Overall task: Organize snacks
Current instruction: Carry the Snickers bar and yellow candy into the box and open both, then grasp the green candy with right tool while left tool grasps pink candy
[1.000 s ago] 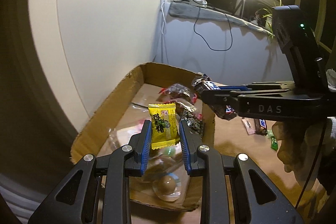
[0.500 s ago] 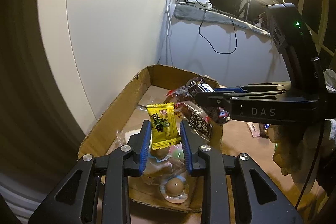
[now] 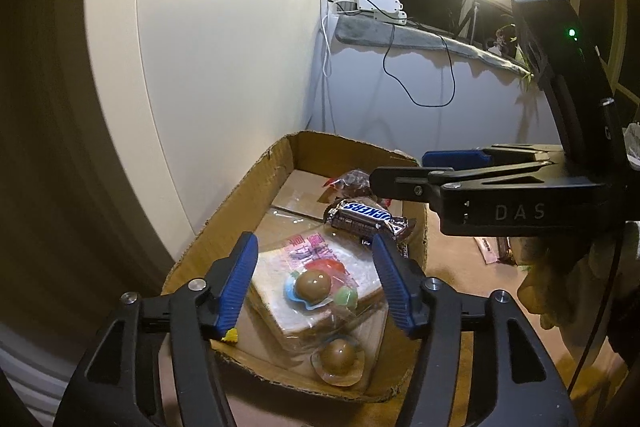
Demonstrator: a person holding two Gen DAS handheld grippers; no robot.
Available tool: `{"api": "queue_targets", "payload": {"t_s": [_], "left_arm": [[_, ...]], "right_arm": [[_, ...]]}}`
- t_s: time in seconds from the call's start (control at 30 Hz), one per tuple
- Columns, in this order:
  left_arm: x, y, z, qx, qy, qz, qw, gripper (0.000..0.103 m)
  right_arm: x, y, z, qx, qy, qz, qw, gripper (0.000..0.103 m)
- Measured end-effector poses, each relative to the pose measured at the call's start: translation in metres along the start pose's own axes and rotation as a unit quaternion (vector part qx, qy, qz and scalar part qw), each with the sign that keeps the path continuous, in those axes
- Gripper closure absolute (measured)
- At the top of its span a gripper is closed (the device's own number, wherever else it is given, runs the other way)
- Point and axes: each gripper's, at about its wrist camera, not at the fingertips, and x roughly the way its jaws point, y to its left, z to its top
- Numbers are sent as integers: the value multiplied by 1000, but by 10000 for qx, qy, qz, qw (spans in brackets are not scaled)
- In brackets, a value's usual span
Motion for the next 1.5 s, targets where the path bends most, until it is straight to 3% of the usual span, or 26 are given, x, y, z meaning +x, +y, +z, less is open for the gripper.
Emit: {"api": "queue_targets", "payload": {"t_s": [0.2,0.83,1.13,1.5], "left_arm": [[-5,-3,0,52,-64,80,9999,36],[-20,-46,2,365,-208,-82,9991,36],[-14,-79,1,527,-159,-274,9981,36],[10,-120,-4,670,167,-741,9949,36]], "right_arm": [[-7,-2,0,2,-105,-126,9999,19],[-57,-35,-28,184,-300,-426,9985,18],[-88,-67,-53,330,-387,-644,9966,18],[-118,-134,-98,810,-238,-1103,9903,18]]}}
